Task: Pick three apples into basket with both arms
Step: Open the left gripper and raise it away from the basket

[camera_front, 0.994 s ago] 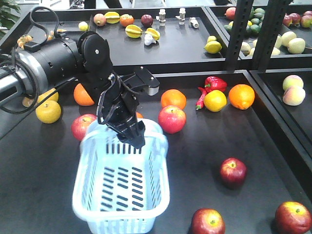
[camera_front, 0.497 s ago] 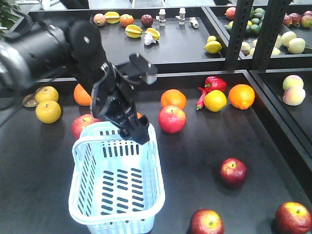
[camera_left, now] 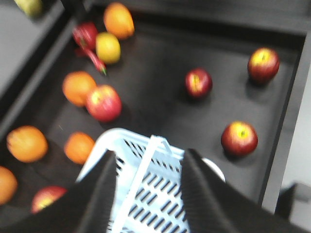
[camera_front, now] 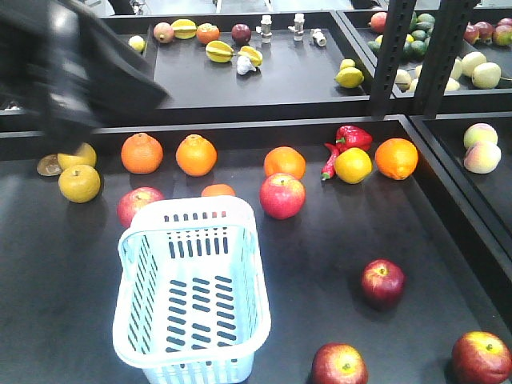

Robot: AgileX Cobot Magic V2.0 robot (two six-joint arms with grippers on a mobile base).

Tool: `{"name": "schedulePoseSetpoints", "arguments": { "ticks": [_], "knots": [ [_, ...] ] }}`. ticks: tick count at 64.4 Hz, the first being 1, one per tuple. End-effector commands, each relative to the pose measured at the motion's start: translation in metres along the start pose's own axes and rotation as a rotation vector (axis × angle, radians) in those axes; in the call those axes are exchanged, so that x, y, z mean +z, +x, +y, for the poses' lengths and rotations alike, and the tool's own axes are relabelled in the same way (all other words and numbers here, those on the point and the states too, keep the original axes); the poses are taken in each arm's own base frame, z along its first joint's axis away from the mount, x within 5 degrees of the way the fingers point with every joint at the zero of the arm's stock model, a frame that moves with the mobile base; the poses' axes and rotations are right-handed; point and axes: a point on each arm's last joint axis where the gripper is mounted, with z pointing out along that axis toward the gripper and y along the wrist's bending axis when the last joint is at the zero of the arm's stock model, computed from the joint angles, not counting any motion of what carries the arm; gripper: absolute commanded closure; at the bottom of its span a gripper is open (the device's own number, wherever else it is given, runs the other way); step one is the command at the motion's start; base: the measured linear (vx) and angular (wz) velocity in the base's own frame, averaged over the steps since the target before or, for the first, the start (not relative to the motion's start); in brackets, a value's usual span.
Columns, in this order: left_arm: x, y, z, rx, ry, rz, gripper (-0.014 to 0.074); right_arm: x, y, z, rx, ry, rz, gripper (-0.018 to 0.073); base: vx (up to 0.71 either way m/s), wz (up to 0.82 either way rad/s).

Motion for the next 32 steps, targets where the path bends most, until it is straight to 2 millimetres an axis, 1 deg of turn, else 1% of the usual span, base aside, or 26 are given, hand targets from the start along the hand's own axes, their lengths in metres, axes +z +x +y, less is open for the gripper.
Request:
{"name": "schedulePoseSetpoints", "arguments": {
  "ticks": [1, 5, 11, 18, 25, 32],
  "knots": [
    [-0.049, -0.004, -0.015, 0.022, -0.039, -0.146, 0.0451, 0.001, -0.006, 0.000, -0.015, 0.000, -0.054, 0.0564, 0.00, 0.00],
    [-0.067, -0.001, -0.021, 0.036, -0.064, -0.183, 0.0521, 0.001, -0.006, 0.000, -0.015, 0.000, -0.054, 0.0564, 0.00, 0.00],
    [-0.086, 0.003, -0.028, 0.052, -0.088, -0.223, 0.0604, 0.001, -0.006, 0.000, -0.015, 0.000, -0.054, 0.0564, 0.00, 0.00],
    [-0.098, 0.005, -0.032, 0.063, -0.106, -0.258, 0.0605, 0.001, -0.006, 0.000, -0.015, 0.000, -0.054, 0.0564, 0.00, 0.00],
    [-0.103, 0.006, -0.034, 0.066, -0.109, -0.265, 0.0604, 0.001, -0.006, 0.000, -0.015, 0.000, -0.054, 0.0564, 0.00, 0.00],
    [-0.103, 0.006, -0.034, 0.065, -0.109, -0.265, 0.0604, 0.001, -0.006, 0.000, -0.015, 0.000, -0.054, 0.0564, 0.00, 0.00]
  ]
}}
